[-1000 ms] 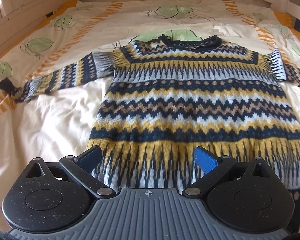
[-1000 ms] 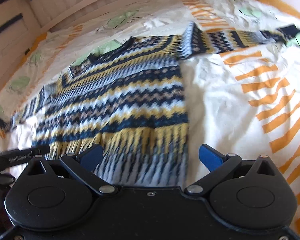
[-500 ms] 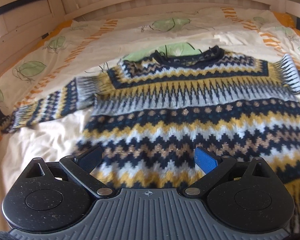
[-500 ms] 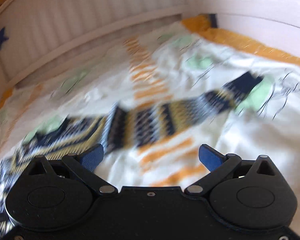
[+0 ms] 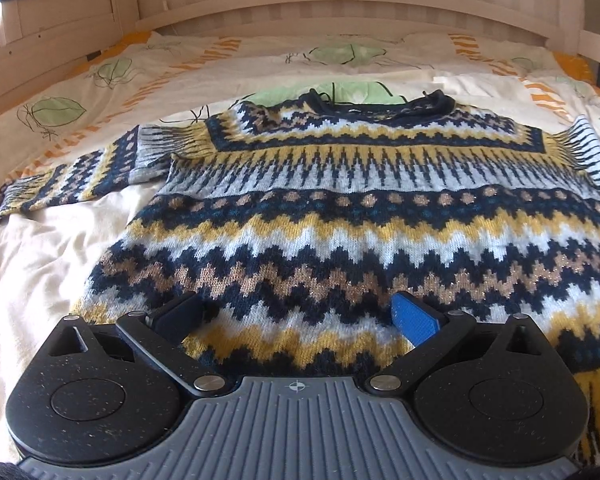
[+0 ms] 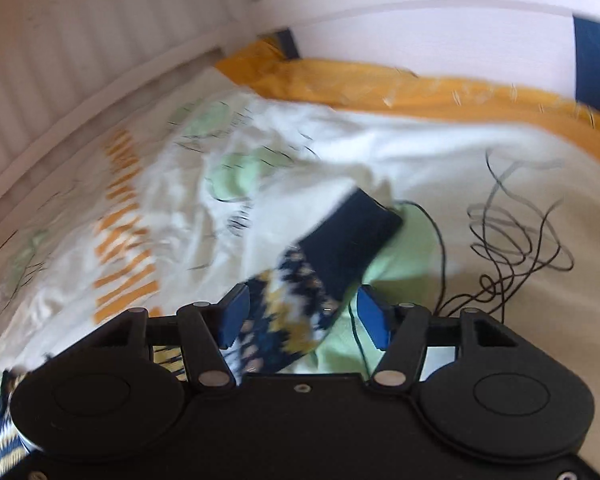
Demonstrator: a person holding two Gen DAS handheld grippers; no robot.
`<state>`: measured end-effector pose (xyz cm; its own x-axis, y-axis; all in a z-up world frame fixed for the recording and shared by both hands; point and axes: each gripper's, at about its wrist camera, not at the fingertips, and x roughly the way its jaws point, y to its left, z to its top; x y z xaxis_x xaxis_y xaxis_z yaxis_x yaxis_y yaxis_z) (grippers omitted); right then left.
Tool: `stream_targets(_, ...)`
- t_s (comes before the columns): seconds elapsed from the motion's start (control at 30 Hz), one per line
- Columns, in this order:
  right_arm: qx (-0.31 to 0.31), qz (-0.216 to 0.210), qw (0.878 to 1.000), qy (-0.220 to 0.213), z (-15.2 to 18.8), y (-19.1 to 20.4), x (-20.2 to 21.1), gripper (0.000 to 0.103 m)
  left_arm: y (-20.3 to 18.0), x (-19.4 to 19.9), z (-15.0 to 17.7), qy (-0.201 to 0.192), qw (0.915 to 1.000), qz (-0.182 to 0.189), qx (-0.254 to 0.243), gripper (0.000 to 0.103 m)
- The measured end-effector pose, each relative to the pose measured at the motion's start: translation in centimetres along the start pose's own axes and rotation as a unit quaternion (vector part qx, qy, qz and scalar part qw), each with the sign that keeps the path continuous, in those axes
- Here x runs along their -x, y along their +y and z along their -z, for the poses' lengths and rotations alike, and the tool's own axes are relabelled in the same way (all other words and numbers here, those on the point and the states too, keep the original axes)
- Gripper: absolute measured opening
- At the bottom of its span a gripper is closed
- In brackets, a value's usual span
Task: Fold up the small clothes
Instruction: 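Grasp the navy sleeve cuff with the right tool and lift it, then carry the held sleeve across the sweater body and open the right tool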
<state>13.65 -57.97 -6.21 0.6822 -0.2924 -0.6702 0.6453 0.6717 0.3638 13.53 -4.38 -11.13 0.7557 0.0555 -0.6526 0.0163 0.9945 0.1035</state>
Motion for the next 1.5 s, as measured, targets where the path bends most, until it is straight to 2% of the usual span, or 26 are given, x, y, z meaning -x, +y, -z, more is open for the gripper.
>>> stream_targets(0.2, -0.037, -0.002, 0.999, -0.001, -0.5, -1.0, -1.7, 0.06, 0.1, -0.4, 0.1, -0.001, 1.0, 0.001, 0.002, 0.103)
stream_targets(0.23, -0.039, -0.003, 0.999, -0.003, -0.6, -1.1, -1.8, 0.053, 0.1, -0.4, 0.1, -0.001, 1.0, 0.001, 0.003, 0.103)
stream_targets(0.27, -0.043, -0.007, 0.999, 0.0, -0.6, -1.3, -2.0, 0.037, 0.1, -0.5, 0.1, -0.001, 1.0, 0.001, 0.003, 0.103)
stream_targets(0.3, -0.052, -0.006, 0.999, 0.007, -0.6, -1.6, -2.4, 0.029, 0.1, -0.5, 0.1, -0.001, 1.0, 0.002, 0.004, 0.103)
stream_targets(0.33, -0.06, -0.002, 0.998, 0.009, -0.5, -1.9, -2.6, 0.015, 0.1, -0.5, 0.1, -0.001, 1.0, 0.001, 0.003, 0.103)
stream_targets(0.37, -0.066, -0.005, 0.998, 0.007, -0.5, -2.2, -2.7, 0.012, 0.1, -0.5, 0.1, -0.001, 1.0, 0.002, 0.003, 0.103)
stream_targets(0.53, -0.066, -0.021, 0.997, -0.018, -0.8, -1.9, -1.4, 0.011, 0.1, -0.5, 0.1, -0.001, 1.0, 0.002, 0.003, 0.103)
stream_targets(0.7, -0.003, -0.027, 0.998, -0.06, -2.8, 1.1, 2.3, 0.011, 0.1, -0.6, 0.1, 0.0, 1.0, 0.002, 0.004, 0.103)
stream_targets(0.83, 0.058, -0.055, 0.993, -0.089, -4.7, 5.5, 6.4, 0.011, 0.1, -0.6, 0.1, -0.001, 1.0, 0.002, 0.003, 0.103)
stream_targets(0.93, 0.103, -0.091, 0.985, -0.101, -5.4, 9.9, 9.4, 0.011, 0.1, -0.5, 0.1, -0.001, 1.0, 0.002, 0.004, 0.103)
stream_targets(1.1, 0.173, -0.162, 0.966, -0.099, -4.3, 18.8, 13.1, 0.011, 0.1, -0.6, 0.1, 0.0, 1.0, 0.003, 0.006, 0.103)
stream_targets(1.27, 0.232, -0.228, 0.943, -0.068, 0.2, 27.6, 14.2, 0.011, 0.2, -0.6, 0.0, -0.001, 1.0, 0.004, 0.008, 0.103)
stream_targets(1.5, 0.283, -0.298, 0.912, 0.013, 9.9, 36.3, 12.8, 0.011, 0.4, -0.6, 0.0, -0.002, 0.9998, 0.009, 0.016, 0.103)
